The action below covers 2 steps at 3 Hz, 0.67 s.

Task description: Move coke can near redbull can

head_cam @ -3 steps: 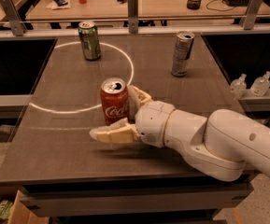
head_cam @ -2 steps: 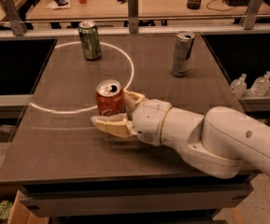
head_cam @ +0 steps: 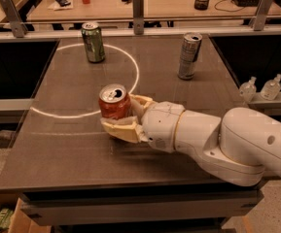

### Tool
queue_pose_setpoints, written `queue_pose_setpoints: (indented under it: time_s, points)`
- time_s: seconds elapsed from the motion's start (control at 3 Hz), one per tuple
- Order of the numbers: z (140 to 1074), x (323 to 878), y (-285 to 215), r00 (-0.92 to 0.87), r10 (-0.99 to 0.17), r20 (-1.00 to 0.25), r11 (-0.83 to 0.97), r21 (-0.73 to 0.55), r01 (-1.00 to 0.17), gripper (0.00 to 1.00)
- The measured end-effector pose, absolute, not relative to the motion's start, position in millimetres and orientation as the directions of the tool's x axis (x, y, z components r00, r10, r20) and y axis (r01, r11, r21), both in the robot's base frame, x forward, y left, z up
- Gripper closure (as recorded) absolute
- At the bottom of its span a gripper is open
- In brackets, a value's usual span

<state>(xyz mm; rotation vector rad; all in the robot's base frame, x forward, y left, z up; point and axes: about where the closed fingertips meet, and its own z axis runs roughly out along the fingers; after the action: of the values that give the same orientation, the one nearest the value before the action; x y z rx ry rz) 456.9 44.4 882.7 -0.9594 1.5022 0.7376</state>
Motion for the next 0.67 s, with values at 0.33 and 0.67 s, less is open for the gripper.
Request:
queue_pose_setpoints:
  time_s: [0.33, 0.67]
  points:
    - [892.1, 435.6, 18.7, -0.017, -0.202, -0.979, 0.489, -0.085, -0.868, 1.00]
    - [892.1, 412.0, -17.2, -0.031, -0.248, -0.968, 0.547, -0.113, -0.830, 1.00]
